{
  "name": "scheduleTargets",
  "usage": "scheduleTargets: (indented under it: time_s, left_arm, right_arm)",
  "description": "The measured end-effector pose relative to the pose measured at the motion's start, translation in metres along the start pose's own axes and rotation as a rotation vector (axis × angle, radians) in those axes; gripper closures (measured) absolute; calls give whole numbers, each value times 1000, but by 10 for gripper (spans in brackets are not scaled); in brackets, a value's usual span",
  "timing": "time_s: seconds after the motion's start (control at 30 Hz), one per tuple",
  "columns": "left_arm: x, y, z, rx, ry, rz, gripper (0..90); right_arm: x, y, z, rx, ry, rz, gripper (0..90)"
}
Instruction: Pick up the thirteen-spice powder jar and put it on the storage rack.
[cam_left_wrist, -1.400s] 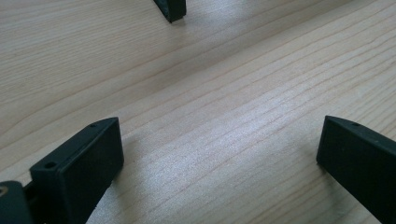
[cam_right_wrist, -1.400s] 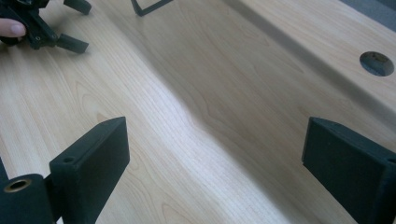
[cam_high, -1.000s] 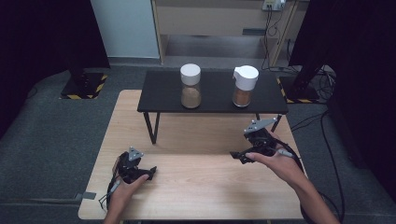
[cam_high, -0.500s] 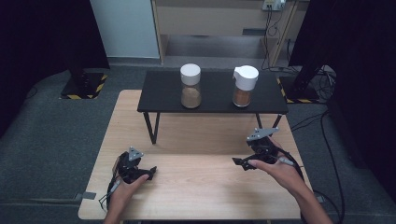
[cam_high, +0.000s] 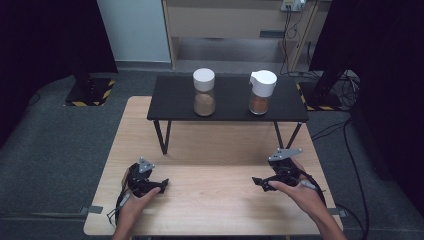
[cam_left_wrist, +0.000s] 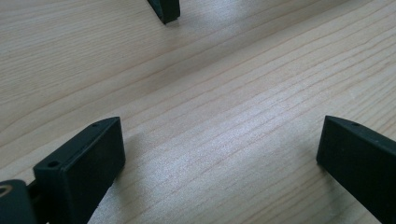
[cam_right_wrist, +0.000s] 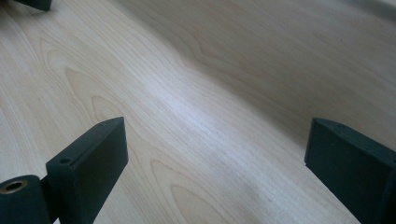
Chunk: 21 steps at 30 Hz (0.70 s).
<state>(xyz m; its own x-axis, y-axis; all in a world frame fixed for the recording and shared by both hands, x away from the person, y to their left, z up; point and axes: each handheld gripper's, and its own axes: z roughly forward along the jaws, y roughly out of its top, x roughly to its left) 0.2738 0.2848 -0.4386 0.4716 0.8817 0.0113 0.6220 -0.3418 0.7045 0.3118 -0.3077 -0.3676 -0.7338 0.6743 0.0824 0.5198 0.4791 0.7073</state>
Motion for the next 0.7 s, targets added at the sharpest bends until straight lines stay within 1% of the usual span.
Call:
scheduleTargets:
  time_s: [0.2,0.33,0.37,0.5,0.53,0.7]
  left_arm:
    - [0,0,0,1,-2,0,0]
    - [0,0,0,1,-1,1,0]
    - [0,0,0,0,-2,0,0]
    - [0,1,0,1,-3,0,0]
    - [0,0,0,1,-3,0,0]
    - [-1,0,0,1,-2,1,0]
  right_arm:
    - [-2,-16,2,7,-18,19,62]
    - [-5,-30,2,-5,-35,42,56]
    - [-4,-33,2,-8,-39,53,55]
    - [-3,-44,1,-19,-52,69,53]
    - [-2,-46,2,-19,-58,63,53]
    - [0,-55,3,-24,-77,69,51]
